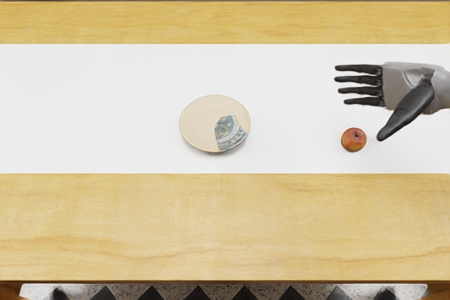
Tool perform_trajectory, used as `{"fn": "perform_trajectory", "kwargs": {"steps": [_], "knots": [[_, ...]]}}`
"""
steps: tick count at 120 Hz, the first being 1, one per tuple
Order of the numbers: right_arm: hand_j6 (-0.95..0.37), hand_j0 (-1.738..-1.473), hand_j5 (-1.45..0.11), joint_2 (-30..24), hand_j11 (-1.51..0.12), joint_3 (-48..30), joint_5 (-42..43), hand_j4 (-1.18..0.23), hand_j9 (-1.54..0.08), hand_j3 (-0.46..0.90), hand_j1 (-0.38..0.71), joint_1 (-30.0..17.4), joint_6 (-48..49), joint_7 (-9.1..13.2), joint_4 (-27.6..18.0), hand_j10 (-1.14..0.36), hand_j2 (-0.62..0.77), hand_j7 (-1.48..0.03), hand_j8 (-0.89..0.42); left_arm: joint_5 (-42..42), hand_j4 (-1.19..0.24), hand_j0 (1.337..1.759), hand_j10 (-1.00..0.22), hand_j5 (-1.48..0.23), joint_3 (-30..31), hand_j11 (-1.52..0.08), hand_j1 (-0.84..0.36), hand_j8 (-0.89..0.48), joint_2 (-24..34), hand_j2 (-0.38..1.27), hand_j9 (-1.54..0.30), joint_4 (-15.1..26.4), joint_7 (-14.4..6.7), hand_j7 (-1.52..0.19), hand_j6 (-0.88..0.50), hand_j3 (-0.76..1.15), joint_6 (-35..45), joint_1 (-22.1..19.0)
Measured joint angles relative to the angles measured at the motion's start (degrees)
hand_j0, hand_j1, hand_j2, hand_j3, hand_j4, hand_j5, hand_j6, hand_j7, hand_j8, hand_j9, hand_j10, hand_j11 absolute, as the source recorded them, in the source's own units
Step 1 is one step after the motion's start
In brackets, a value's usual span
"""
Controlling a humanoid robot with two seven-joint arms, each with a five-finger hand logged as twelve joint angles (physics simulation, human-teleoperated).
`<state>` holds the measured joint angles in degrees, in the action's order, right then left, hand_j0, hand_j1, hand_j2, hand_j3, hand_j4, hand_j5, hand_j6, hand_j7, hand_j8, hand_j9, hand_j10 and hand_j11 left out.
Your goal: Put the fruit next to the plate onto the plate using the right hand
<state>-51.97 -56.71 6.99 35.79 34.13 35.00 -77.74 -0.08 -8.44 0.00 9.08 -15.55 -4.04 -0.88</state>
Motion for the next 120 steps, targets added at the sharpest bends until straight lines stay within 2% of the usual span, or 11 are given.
{"fn": "perform_trajectory", "kwargs": {"steps": [16, 27, 37, 50, 61, 76, 88, 99, 120], "knots": [[0.00, -1.658, 0.00, 1.6, 0.00, -0.2, -0.2, 0.00, 0.00, 0.00, -0.35, 1.4, 0.7, 0.0, 0.6, 0.00, 0.00, 0.00, 0.00, 0.0, -0.01, 1.658, -0.01, -0.01, 0.0, -0.01, 0.34, -0.01, 0.0, 0.00, -0.01, 0.0, 0.0, -0.01, -0.01, 0.00, 0.0, 0.0], [0.00, -1.658, 0.00, 2.6, 0.00, -0.2, 5.7, 0.00, 0.00, 0.00, -0.35, 5.0, 0.8, 0.0, -0.4, 0.00, 0.00, 0.00, 0.00, 0.0, -0.01, 1.658, -0.01, -0.01, 0.0, -0.01, 0.34, -0.01, 0.0, 0.00, -0.01, 0.0, 0.0, -0.01, -0.01, 0.00, 0.0, 0.0], [0.00, -1.658, 0.00, 0.6, 0.00, -0.1, 15.4, 0.00, 0.00, 0.00, -0.35, 6.8, -1.0, 0.0, -5.7, 0.00, 0.00, 0.00, 0.00, 0.0, -0.01, 1.658, -0.01, -0.01, 0.0, -0.01, 0.34, -0.01, 0.0, 0.00, -0.01, 0.0, 0.0, -0.01, -0.01, 0.00, 0.0, 0.0], [-0.01, -1.658, -0.01, -1.5, -0.01, 2.7, 26.4, -0.01, -0.01, 0.00, -0.34, 7.7, -12.0, 0.0, -13.1, -0.01, 0.00, -0.01, -0.01, 0.0, -0.01, 1.658, -0.01, -0.01, 0.0, -0.01, 0.34, -0.01, 0.0, 0.00, -0.01, 0.0, 0.0, -0.01, -0.01, 0.00, 0.0, 0.0], [-0.03, -1.658, -0.04, -1.9, -0.04, 8.8, 34.0, -0.03, -0.04, 0.00, -0.31, 8.2, -24.5, 0.0, -17.9, -0.03, -0.01, -0.04, -0.03, 0.0, -0.01, 1.658, -0.01, -0.01, 0.0, -0.01, 0.34, -0.01, 0.0, 0.00, -0.01, 0.0, 0.0, -0.01, -0.01, 0.00, 0.0, 0.0], [-0.07, -1.658, -0.08, -2.1, -0.08, 20.5, 41.5, -0.06, -0.08, 0.00, -0.28, 10.4, -39.5, 0.0, -20.8, -0.06, -0.01, -0.08, -0.06, 0.0, -0.01, 1.658, -0.01, -0.01, 0.0, -0.01, 0.34, -0.01, 0.0, 0.00, -0.01, 0.0, 0.0, -0.01, -0.01, 0.00, 0.0, 0.0], [-0.10, -1.658, -0.12, -1.2, -0.12, 28.4, 46.3, -0.10, -0.12, 0.00, -0.24, 12.1, -49.4, 0.0, -21.7, -0.10, -0.02, -0.12, -0.10, 0.0, -0.01, 1.658, -0.01, -0.01, 0.0, -0.01, 0.34, -0.01, 0.0, 0.00, -0.01, 0.0, 0.0, -0.01, -0.01, 0.00, 0.0, 0.0], [-0.13, -1.658, -0.17, 1.0, -0.17, 37.3, 48.8, -0.13, -0.17, 0.00, -0.20, 15.6, -56.8, 0.0, -22.0, -0.13, -0.02, -0.17, -0.13, 0.0, -0.01, 1.658, -0.01, -0.01, 0.0, -0.01, 0.34, -0.01, 0.0, 0.00, -0.01, 0.0, 0.0, -0.01, -0.01, 0.00, 0.0, 0.0], [-0.17, -1.658, -0.22, 3.6, -0.22, 50.5, 50.3, -0.17, -0.22, 0.00, -0.15, 18.5, -66.5, 0.0, -21.8, -0.17, -0.03, -0.22, -0.17, 0.0, -0.01, 1.658, -0.01, -0.01, 0.0, -0.01, 0.34, -0.01, 0.0, 0.00, -0.01, 0.0, 0.0, -0.01, -0.01, 0.00, 0.0, 0.0]]}}
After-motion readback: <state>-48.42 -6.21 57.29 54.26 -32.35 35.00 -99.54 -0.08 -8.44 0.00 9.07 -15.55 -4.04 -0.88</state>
